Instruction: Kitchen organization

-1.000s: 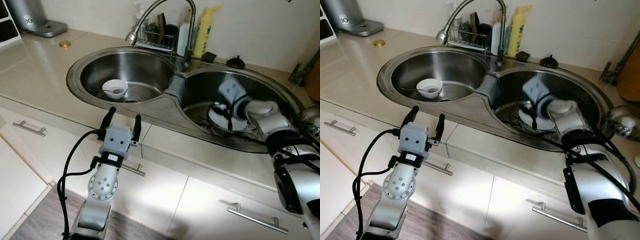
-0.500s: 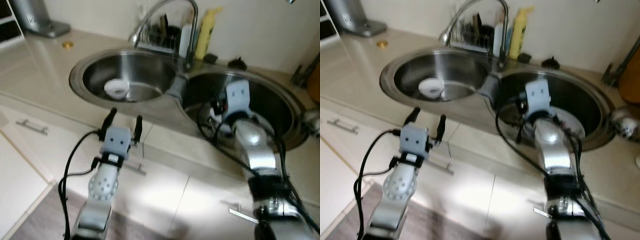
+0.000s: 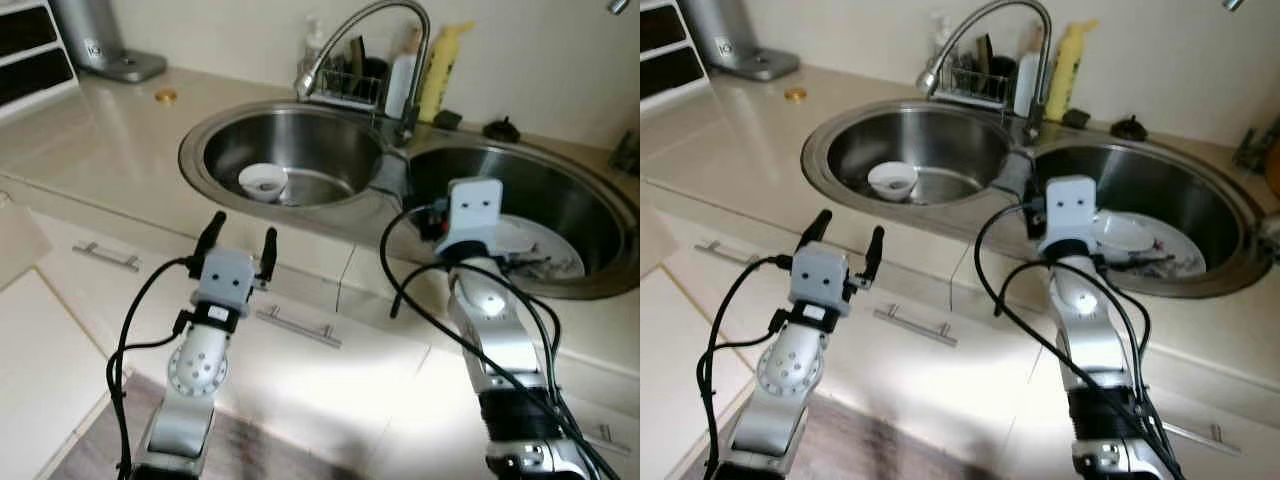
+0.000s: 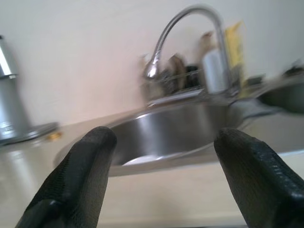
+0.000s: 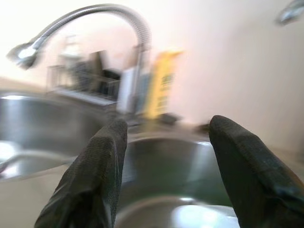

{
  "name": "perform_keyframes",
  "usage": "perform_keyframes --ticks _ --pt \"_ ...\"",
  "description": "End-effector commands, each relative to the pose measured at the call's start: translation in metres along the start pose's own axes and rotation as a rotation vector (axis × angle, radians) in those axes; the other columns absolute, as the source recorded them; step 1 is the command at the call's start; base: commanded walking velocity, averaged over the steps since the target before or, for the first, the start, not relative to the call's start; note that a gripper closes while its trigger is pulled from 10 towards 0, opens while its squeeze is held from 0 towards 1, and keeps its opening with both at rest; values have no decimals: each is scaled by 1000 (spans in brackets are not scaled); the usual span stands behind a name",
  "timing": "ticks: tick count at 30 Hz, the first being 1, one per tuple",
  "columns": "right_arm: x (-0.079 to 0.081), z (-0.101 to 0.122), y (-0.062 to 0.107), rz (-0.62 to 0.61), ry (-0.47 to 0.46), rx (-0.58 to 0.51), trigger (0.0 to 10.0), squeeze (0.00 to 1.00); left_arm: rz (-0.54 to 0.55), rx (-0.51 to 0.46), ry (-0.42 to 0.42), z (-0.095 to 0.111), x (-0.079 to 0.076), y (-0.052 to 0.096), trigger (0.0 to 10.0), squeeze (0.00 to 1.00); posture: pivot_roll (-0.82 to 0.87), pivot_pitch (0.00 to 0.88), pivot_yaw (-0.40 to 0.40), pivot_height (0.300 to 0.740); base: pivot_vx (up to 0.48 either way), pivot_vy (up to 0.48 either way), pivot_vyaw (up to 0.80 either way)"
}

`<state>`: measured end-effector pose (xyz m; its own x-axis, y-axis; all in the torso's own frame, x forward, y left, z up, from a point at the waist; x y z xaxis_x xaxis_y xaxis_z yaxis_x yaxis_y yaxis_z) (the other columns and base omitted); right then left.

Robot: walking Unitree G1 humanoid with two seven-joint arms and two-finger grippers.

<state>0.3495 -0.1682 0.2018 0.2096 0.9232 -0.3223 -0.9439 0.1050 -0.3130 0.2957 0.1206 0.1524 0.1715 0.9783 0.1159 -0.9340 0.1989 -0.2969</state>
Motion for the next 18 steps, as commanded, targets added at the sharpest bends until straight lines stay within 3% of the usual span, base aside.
perform_keyframes --ticks 1,12,18 --pt "0 20 3 -25 -5 -87 10000 0 10 -11 -14 3 6 -1 10000 0 109 0 -60 740 0 480 0" --pt "1 14 12 -6 3 -64 10000 0 13 -8 -10 2 5 -1 10000 0 99 0 -64 740 0 480 0" --pt "3 12 15 18 21 -52 10000 0 11 -7 -11 2 5 -1 10000 0 99 0 -64 740 0 480 -718"
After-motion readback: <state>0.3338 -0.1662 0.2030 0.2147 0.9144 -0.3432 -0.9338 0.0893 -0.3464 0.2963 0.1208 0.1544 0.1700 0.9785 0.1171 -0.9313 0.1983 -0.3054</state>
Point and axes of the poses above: a point about 5 cm out from each wrist's last joint towards the gripper, its own y axis pointing back from the gripper into the wrist, its own z axis along the axis of the wrist's last joint, x = y × z, the point moved 3 cm from there along -y, pointing out of the wrist towards the gripper, and after that the axes turned 11 degrees about y, right-handed, at the moved point
